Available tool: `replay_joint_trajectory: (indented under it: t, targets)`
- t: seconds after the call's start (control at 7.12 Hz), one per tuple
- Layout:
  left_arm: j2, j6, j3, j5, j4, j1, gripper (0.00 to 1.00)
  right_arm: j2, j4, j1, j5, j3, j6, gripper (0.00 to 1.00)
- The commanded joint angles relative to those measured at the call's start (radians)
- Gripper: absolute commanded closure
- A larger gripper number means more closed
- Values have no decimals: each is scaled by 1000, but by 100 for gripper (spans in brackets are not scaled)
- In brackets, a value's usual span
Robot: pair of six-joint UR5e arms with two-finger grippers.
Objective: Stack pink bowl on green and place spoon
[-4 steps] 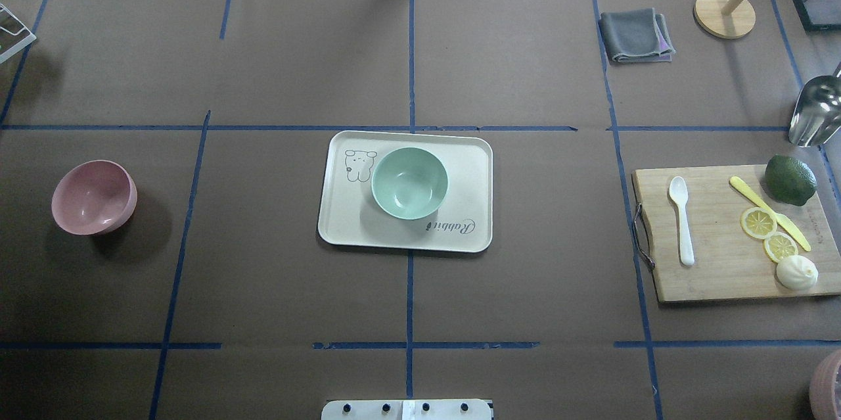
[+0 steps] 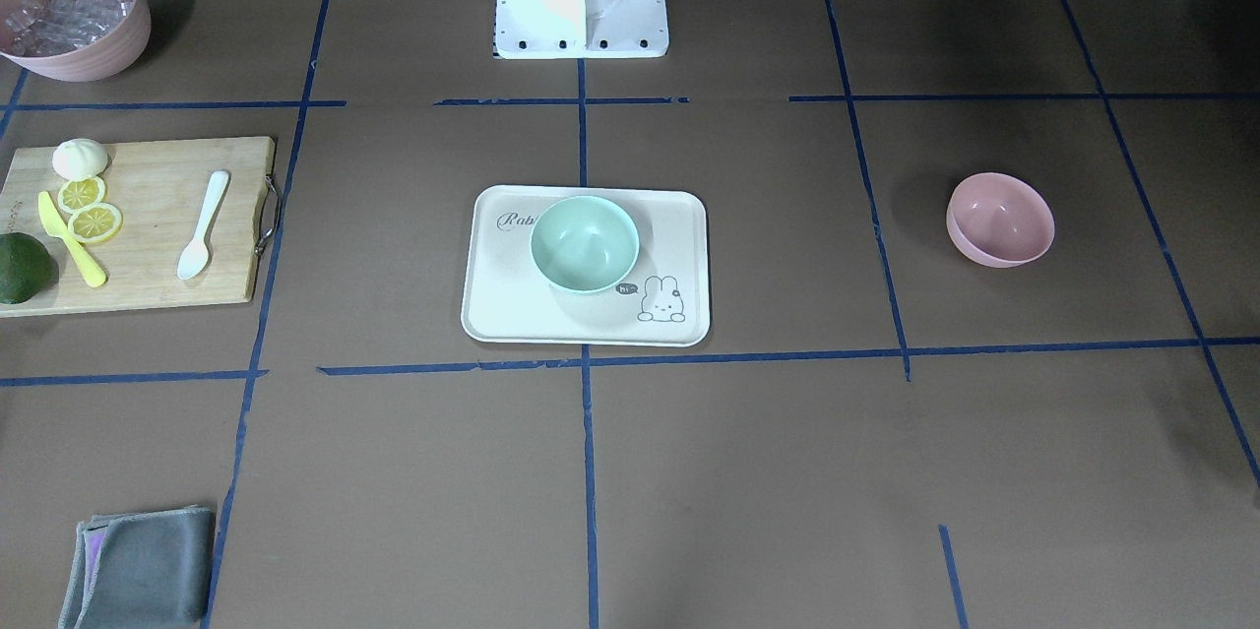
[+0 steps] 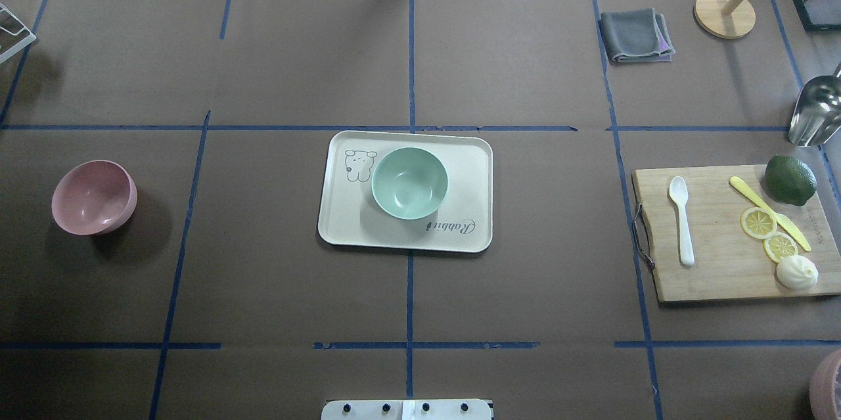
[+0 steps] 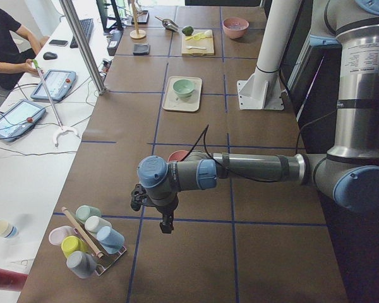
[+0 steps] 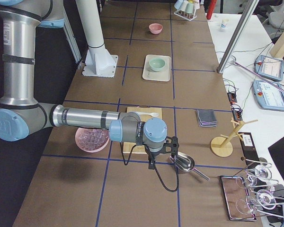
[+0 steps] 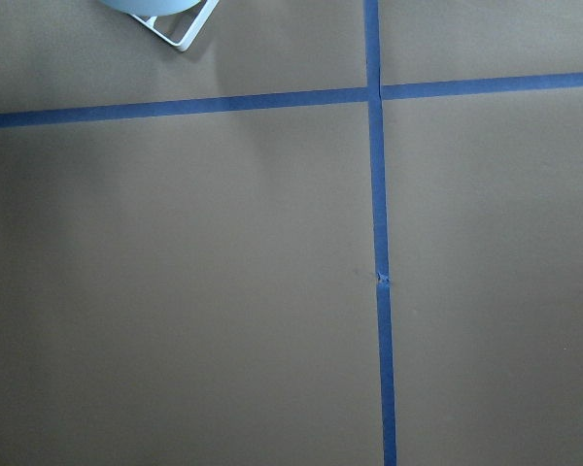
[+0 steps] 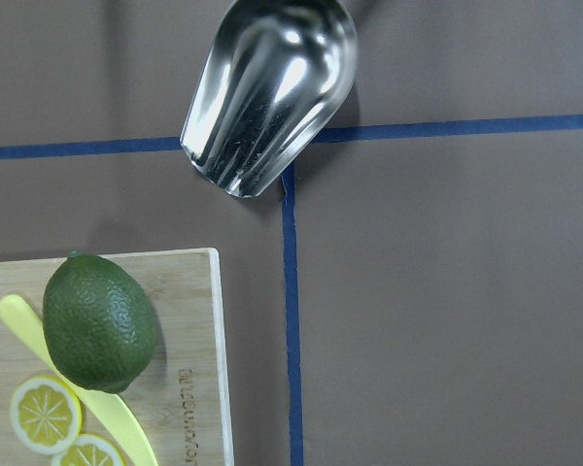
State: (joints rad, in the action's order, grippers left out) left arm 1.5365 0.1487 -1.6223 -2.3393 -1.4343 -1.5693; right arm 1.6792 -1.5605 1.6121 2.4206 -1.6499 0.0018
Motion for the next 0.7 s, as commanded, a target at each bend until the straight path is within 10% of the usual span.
replay_joint_trajectory:
  t: [0.0, 0.56]
  targets:
    - [-1, 0, -2, -2, -2, 0, 0, 0, 0, 0, 0, -1, 1, 0]
    - [-4, 2, 9, 3, -14, 0, 0, -1, 0, -1, 2, -2, 1, 0]
